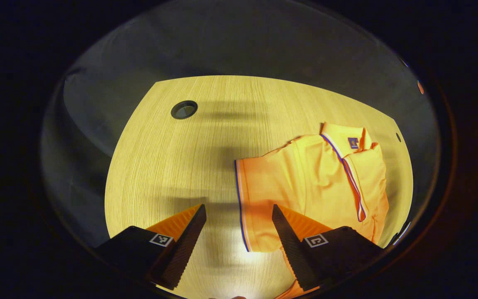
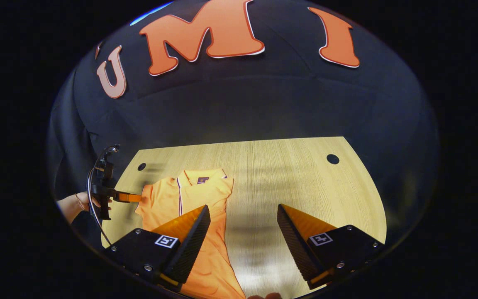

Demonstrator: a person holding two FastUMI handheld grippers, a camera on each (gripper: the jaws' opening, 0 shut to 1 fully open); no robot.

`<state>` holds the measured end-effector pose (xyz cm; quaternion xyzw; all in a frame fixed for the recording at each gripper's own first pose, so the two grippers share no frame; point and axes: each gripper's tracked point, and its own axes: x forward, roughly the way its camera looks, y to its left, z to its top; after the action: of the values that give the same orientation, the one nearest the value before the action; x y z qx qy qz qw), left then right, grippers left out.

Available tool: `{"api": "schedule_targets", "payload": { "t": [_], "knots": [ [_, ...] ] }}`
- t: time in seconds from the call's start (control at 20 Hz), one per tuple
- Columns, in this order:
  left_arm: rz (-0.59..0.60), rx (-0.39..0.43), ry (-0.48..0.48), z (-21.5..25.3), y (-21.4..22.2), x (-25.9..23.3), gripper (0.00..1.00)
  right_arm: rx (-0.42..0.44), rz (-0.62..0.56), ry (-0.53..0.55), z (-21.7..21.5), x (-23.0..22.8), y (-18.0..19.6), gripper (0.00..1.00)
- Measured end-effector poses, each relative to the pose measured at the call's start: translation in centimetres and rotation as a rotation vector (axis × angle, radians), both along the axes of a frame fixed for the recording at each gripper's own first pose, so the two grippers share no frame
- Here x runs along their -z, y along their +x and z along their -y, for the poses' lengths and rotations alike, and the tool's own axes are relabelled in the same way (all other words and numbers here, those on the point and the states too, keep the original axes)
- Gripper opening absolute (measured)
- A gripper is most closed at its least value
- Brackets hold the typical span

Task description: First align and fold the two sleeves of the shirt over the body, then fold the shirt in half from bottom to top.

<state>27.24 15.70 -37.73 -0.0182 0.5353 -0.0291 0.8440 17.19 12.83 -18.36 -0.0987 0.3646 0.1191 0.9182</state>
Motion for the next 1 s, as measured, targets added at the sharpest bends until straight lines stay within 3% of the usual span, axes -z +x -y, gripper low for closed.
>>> {"api": "schedule_targets", "payload": {
  "t": [0.25, 0.4, 0.5, 0.55, 0.6, 0.8, 0.85, 0.9, 1.0],
  "knots": [
    [-0.07, 0.019, 0.018, -0.1, -0.7, 1.6, 0.98, 0.002, -0.002, 0.008, 0.7, -0.1, -0.1, 0.99],
    [-0.105, 0.039, 0.04, 0.2, -0.9, 2.3, 0.86, 0.006, -0.006, 0.018, 1.1, -0.1, 0.0, 0.99],
    [-0.107, 0.045, 0.04, 0.5, -0.8, 1.9, 0.84, 0.01, -0.015, 0.023, 1.3, 0.1, -0.1, 0.99],
    [-0.117, 0.055, 0.04, 0.9, -1.0, 1.9, 0.78, 0.013, -0.018, 0.025, 1.5, 0.1, -0.2, 0.99],
    [-0.123, 0.054, 0.038, 1.4, -1.2, 2.0, 0.57, 0.017, -0.02, 0.027, 1.5, 0.4, -0.2, 0.99],
    [-0.103, -0.01, 0.049, 2.3, -1.1, 1.8, 0.1, 0.037, -0.02, 0.038, 1.7, 0.8, -0.6, 0.99],
    [-0.105, -0.019, 0.072, 2.1, -1.1, 1.6, 0.1, 0.04, -0.014, 0.041, 1.6, 0.7, -0.6, 0.99],
    [-0.107, -0.014, 0.082, 2.3, -1.2, 1.3, 0.02, 0.041, -0.004, 0.045, 1.6, 0.3, -0.5, 0.99],
    [-0.088, 0.008, 0.077, 3.0, -1.2, -0.3, 0.02, 0.035, 0.009, 0.061, 1.4, -0.2, -0.7, 0.99]
  ]
}}
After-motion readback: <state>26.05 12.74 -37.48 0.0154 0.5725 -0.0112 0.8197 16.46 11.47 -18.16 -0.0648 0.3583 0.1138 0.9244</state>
